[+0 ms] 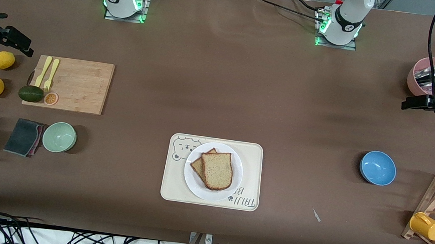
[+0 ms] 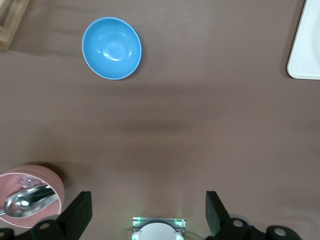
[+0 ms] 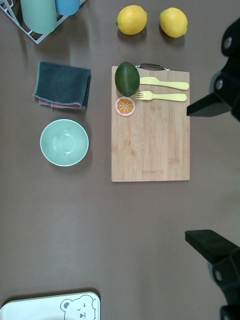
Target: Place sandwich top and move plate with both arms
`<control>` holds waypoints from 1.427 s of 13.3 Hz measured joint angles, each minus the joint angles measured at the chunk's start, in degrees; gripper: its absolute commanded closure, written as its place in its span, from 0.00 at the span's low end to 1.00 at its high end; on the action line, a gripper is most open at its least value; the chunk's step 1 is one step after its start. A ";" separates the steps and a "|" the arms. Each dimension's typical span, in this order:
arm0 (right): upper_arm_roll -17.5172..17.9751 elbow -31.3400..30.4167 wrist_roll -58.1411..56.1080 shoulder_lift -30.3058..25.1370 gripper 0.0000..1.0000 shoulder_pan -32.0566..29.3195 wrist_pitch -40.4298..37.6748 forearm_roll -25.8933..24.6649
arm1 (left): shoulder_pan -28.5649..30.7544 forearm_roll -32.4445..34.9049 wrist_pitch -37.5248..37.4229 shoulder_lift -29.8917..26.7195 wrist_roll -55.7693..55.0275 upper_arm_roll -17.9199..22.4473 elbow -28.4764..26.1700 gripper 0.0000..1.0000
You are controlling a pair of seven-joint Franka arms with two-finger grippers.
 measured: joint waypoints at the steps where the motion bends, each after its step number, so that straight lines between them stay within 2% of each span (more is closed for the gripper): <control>1: 0.00 0.00 0.00 0.00 0.00 0.00 0.00 0.00 | -0.08 0.55 2.30 -1.02 0.00 -0.12 -1.90 0.00; 3: 0.00 0.00 0.00 0.00 0.00 0.00 0.00 0.00 | -0.98 0.66 6.40 -2.12 0.00 0.53 -5.46 0.00; 6: 0.00 0.00 0.00 0.00 0.00 0.00 0.00 0.00 | -7.01 0.65 9.67 -3.85 0.96 6.19 -9.62 0.00; 8: 0.00 0.00 0.00 0.00 0.00 0.00 0.00 0.00 | -9.63 0.65 10.97 -5.57 1.28 8.14 -12.21 0.00; 12: -0.01 0.00 0.00 0.00 0.00 0.00 0.00 0.00 | -9.88 -0.22 12.40 -7.92 1.59 8.75 -14.57 0.00; 19: -0.01 0.00 -0.01 0.00 0.00 0.00 0.00 0.00 | -9.68 -0.44 18.82 -10.55 2.01 9.28 -15.25 0.00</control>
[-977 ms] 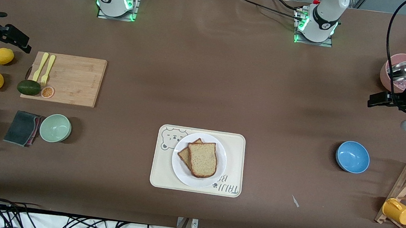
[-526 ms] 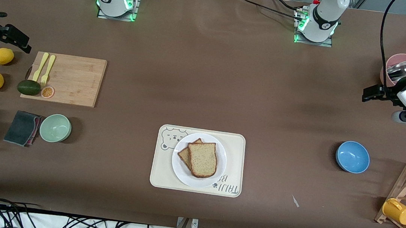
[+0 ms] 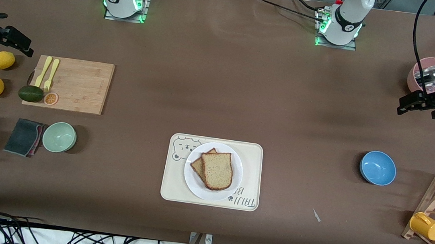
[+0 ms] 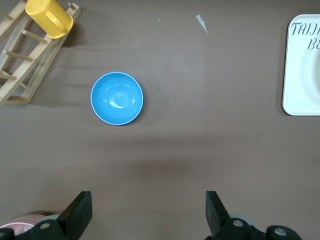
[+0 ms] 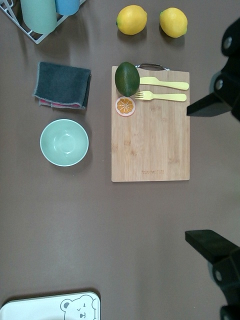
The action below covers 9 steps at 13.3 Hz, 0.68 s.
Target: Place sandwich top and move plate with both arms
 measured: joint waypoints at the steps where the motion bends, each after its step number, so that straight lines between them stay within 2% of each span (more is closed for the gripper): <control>1: 0.00 0.00 -0.01 0.00 0.00 0.00 0.00 0.00 | 0.00 -0.03 0.10 -0.35 0.01 -0.03 -0.02 0.00; 9: 0.00 0.00 -0.04 0.00 0.00 0.00 0.00 0.00 | 0.00 -0.35 2.37 -1.25 0.01 -0.08 -0.36 0.00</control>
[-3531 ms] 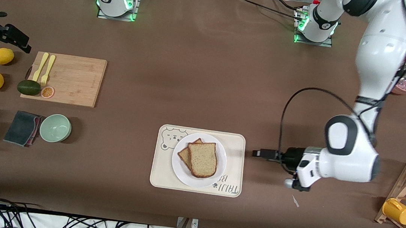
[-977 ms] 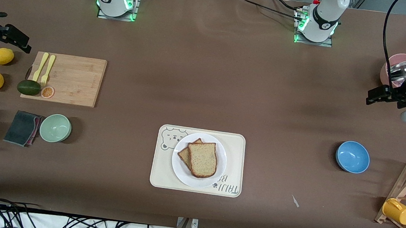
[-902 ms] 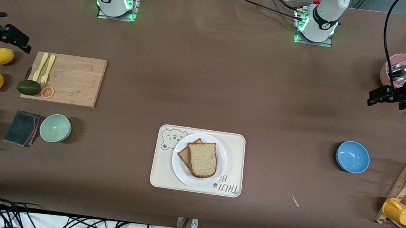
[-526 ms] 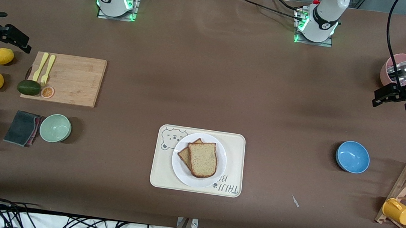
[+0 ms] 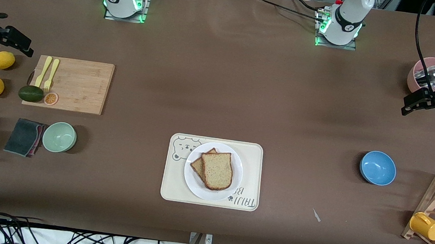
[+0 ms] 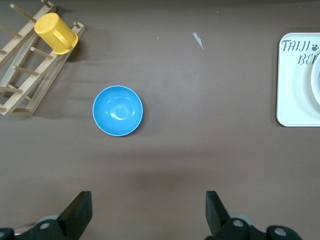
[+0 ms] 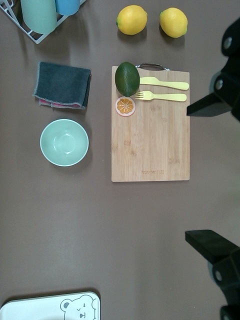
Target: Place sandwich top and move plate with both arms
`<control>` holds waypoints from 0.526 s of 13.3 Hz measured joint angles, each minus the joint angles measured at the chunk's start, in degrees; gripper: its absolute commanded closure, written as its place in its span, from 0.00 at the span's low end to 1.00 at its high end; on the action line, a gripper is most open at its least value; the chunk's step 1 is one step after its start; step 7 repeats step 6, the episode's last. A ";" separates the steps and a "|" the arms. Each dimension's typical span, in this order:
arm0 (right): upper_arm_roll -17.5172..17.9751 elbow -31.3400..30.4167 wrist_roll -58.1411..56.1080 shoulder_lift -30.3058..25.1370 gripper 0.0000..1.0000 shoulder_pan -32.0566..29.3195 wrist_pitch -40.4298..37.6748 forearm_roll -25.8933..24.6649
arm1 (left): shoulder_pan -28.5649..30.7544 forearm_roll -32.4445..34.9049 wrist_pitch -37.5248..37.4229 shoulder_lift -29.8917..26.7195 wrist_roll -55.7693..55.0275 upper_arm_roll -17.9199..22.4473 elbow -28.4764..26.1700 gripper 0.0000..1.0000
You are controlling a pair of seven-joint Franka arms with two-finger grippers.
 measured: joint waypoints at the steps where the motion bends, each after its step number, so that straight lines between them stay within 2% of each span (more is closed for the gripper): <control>1: 0.00 0.00 0.00 0.00 0.00 0.00 0.00 0.00 | 0.00 -0.01 0.04 -0.06 0.00 -0.12 0.00 0.00; 7: 0.00 0.00 0.00 0.00 0.00 0.00 0.00 0.00 | -0.01 -0.02 0.09 -0.13 0.20 -0.52 -0.03 0.00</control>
